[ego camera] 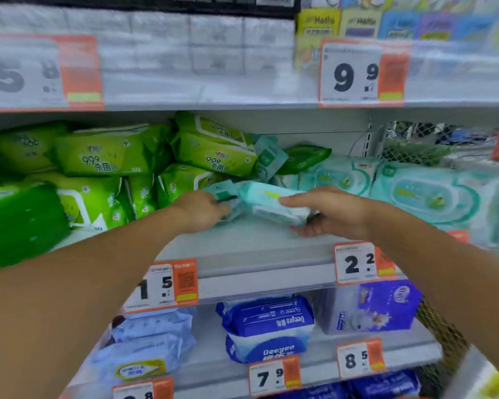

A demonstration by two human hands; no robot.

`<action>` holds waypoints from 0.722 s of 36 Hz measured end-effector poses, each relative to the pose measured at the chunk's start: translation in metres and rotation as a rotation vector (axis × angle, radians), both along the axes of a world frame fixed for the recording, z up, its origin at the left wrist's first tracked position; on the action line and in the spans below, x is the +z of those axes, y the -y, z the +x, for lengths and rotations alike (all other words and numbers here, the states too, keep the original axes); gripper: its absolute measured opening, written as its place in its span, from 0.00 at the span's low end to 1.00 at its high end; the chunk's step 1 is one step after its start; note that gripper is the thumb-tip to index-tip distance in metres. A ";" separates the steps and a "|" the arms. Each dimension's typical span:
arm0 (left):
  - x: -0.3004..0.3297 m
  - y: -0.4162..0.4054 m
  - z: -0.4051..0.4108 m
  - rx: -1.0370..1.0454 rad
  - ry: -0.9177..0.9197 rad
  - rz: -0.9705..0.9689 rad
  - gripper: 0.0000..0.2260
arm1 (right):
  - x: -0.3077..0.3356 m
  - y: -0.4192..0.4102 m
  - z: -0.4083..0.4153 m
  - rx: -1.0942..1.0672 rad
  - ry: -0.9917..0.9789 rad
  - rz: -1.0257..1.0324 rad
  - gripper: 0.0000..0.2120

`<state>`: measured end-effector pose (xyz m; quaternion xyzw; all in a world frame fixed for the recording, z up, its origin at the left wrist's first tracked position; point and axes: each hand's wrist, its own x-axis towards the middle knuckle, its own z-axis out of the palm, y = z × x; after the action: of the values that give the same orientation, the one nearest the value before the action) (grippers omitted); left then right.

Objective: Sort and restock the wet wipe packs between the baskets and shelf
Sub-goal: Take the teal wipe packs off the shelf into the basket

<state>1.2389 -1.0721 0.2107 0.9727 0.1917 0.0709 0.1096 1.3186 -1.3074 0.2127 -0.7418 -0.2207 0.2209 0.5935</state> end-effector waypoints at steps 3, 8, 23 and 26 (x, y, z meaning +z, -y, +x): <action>0.005 0.002 -0.016 -0.077 0.045 -0.180 0.14 | 0.002 0.017 -0.017 0.050 -0.181 0.131 0.17; 0.002 0.008 -0.037 -0.168 0.052 -0.161 0.12 | 0.016 0.020 -0.042 -0.081 -0.209 0.134 0.11; 0.035 0.080 -0.085 -0.445 0.275 -1.067 0.23 | 0.038 0.046 -0.071 0.174 -0.049 -0.113 0.35; 0.028 0.084 -0.090 -0.470 0.130 -1.171 0.24 | 0.028 0.064 -0.073 0.235 0.019 -0.149 0.26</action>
<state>1.1488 -1.1558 0.2382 0.7615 -0.0271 -0.0128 0.6475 1.2459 -1.3715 0.2404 -0.7549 -0.2947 0.2977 0.5046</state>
